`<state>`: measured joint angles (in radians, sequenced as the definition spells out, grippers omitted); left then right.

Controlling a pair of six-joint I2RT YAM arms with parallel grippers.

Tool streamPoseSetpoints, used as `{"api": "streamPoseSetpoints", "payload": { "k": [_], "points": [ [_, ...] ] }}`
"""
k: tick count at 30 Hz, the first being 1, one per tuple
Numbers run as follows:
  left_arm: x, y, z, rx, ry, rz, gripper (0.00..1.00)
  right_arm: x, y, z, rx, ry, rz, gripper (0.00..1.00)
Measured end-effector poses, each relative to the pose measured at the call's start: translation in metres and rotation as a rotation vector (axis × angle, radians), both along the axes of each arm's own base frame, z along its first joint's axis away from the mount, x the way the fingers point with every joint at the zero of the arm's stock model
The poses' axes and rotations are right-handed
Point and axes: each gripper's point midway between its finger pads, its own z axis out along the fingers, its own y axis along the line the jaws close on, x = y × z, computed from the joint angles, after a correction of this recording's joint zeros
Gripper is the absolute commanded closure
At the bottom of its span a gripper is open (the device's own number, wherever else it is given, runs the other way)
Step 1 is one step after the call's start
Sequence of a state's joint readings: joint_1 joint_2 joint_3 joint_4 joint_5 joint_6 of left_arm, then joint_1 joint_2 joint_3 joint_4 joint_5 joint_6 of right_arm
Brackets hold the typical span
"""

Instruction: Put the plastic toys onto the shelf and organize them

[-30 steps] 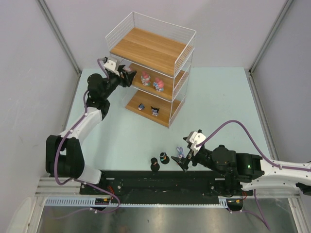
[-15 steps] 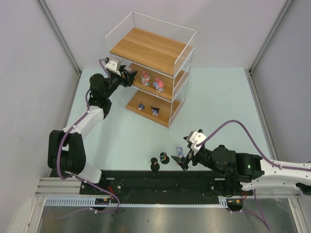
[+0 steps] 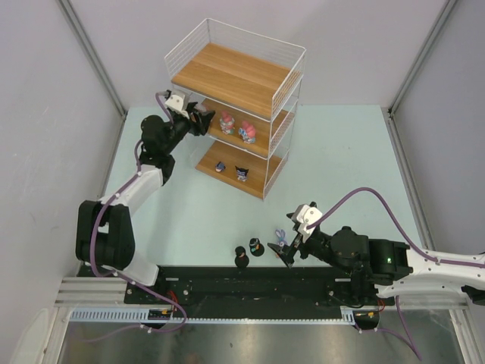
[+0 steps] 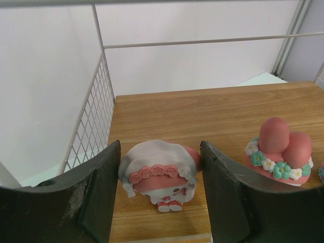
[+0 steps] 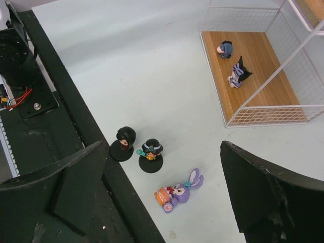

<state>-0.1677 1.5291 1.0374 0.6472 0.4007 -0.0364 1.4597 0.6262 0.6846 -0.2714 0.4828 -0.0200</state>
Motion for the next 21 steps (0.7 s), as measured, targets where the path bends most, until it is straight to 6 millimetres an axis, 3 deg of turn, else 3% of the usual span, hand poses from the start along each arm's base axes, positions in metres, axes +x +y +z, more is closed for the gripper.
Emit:
{"api": "streamPoseSetpoints", "payload": {
  "k": [9, 21],
  "points": [
    [0.0010, -0.0023, -0.0053, 0.006, 0.008, -0.013, 0.99, -0.0001, -0.0006, 0.0008, 0.003, 0.000, 0.000, 0.01],
    [0.0013, -0.0054, -0.0066, 0.060, -0.013, -0.020, 0.89, -0.0001, -0.0008, 0.0014, 0.006, -0.001, 0.000, 0.00]
  ]
}}
